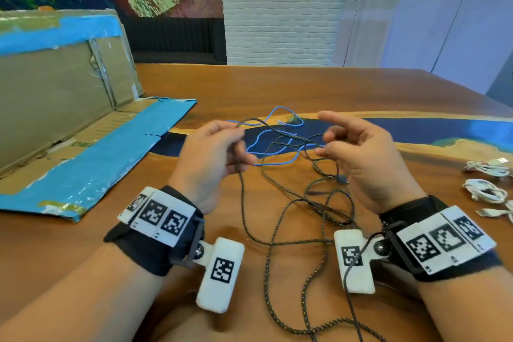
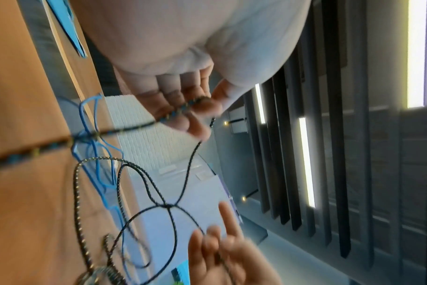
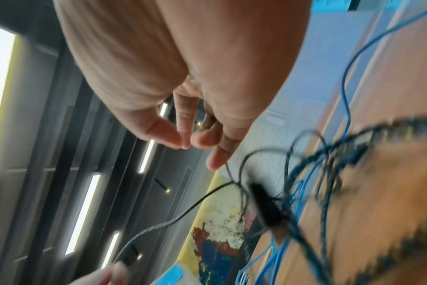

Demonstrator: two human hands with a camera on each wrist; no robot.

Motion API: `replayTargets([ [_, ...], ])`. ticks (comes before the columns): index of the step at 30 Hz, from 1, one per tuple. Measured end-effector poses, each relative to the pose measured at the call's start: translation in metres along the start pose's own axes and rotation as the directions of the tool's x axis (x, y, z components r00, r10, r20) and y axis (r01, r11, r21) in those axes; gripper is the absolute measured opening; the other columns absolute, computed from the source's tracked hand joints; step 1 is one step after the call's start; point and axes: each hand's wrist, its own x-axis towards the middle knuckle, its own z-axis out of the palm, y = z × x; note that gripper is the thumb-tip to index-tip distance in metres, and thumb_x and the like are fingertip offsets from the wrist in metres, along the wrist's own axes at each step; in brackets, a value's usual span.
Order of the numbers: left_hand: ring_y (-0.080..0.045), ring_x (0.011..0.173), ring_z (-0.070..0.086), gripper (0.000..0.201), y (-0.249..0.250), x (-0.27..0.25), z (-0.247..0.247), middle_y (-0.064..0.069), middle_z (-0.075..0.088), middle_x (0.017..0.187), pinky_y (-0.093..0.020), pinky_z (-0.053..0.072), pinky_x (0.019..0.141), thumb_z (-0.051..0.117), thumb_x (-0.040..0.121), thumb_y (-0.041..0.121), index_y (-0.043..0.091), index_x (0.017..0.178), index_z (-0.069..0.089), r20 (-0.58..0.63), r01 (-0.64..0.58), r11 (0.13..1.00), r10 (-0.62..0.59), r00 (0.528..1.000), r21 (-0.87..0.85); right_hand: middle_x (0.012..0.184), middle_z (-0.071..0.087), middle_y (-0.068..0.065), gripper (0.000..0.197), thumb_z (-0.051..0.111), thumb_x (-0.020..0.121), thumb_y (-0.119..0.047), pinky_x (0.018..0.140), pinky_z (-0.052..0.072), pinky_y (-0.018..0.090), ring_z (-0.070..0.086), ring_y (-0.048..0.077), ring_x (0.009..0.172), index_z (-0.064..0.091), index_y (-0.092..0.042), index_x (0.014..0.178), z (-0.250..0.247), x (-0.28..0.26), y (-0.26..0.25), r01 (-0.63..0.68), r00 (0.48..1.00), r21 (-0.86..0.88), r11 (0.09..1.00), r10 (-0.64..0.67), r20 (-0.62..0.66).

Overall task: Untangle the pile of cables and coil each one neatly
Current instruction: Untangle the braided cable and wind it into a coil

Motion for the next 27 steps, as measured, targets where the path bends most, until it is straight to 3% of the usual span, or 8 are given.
replayTargets([
  [3,-0.009,0.037,0.028,0.019,0.006,0.016,-0.018,0.009,0.029,0.047,-0.027,0.019,0.046,0.055,0.099,0.014,0.019,0.08,0.055,-0.136,-0.023,0.999,0.018,0.99,-0.035,0.074,0.047,0.003,0.042,0.049,0.091,0.013,0.08,0.059,0.04,0.06,0.017,0.062,0.075,-0.013,0.111,-0.02,0.01,0.0,-0.026,0.971,0.031,0.999,0.033,-0.237],
  [6,-0.008,0.039,0.016,0.028,0.012,0.023,-0.03,0.011,0.022,0.048,-0.028,0.008,0.046,0.053,0.101,0.028,0.018,0.075,0.057,-0.155,-0.047,0.997,0.037,0.987,-0.064,0.074,0.058,0.003,0.029,0.052,0.1,0.005,0.08,0.061,0.035,0.063,0.011,0.054,0.072,-0.008,0.117,-0.032,0.015,0.004,-0.076,0.936,0.072,0.994,0.097,-0.337],
  [10,-0.009,0.041,0.017,0.033,0.016,0.02,-0.03,0.008,0.024,0.049,-0.031,0.009,0.048,0.06,0.1,0.03,0.016,0.07,0.054,-0.144,-0.116,0.993,0.112,0.983,-0.022,0.098,0.072,0.012,0.029,0.051,0.101,0.005,0.076,0.061,0.032,0.069,0.014,0.063,0.069,-0.005,0.122,-0.039,0.016,0.011,-0.211,0.953,-0.075,0.975,0.188,-0.238],
  [13,-0.014,0.047,0.022,0.04,0.014,0.014,-0.025,0.005,0.032,0.052,-0.033,0.015,0.053,0.06,0.098,0.017,0.021,0.058,0.054,-0.025,-0.097,0.995,0.098,0.995,0.038,0.097,0.069,0.021,0.028,0.048,0.101,0.008,0.072,0.063,0.031,0.068,0.022,0.067,0.071,-0.006,0.11,-0.038,0.014,0.009,-0.248,0.959,-0.1,0.964,0.23,-0.169],
  [15,-0.015,0.049,0.027,0.046,0.01,0.013,-0.024,0.003,0.037,0.054,-0.032,0.021,0.053,0.063,0.095,0.013,0.021,0.051,0.054,0.054,-0.066,0.987,0.059,0.997,0.149,0.093,0.065,0.018,0.028,0.046,0.102,0.009,0.071,0.063,0.03,0.066,0.019,0.064,0.07,-0.005,0.1,-0.034,0.014,0.005,-0.203,0.962,0.017,0.979,0.202,-0.181],
  [19,-0.013,0.059,0.047,0.012,0.004,0.01,-0.023,-0.002,0.055,0.073,-0.028,0.034,0.05,0.078,0.085,0.009,0.012,0.091,0.069,0.168,-0.099,0.929,0.04,0.985,0.358,0.084,0.064,0.011,0.029,0.042,0.102,0.01,0.08,0.062,0.035,0.066,0.016,0.064,0.068,-0.003,0.096,-0.026,0.012,-0.006,-0.08,0.98,0.311,0.947,0.132,-0.149],
  [23,-0.011,0.076,0.062,0.047,0.004,-0.001,-0.012,0.002,0.064,0.12,-0.026,0.05,0.064,0.079,0.083,0.003,0.032,0.118,0.069,0.227,-0.119,0.911,0.028,0.973,0.396,0.079,0.068,0.009,0.041,0.04,0.101,0.011,0.083,0.063,0.036,0.071,0.02,0.069,0.073,-0.008,0.085,-0.011,0.001,-0.018,-0.031,0.999,0.429,0.903,0.038,-0.008],
  [27,-0.011,0.091,0.072,0.063,0.002,-0.011,-0.004,0.007,0.057,0.136,-0.029,0.057,0.09,0.078,0.084,0.002,0.042,0.13,0.062,0.394,-0.139,0.907,-0.032,0.919,0.397,0.086,0.074,0.011,0.044,0.044,0.097,0.009,0.083,0.062,0.035,0.076,0.022,0.08,0.077,-0.012,0.079,0.006,-0.01,-0.024,-0.028,0.993,0.478,0.878,-0.032,0.117],
])
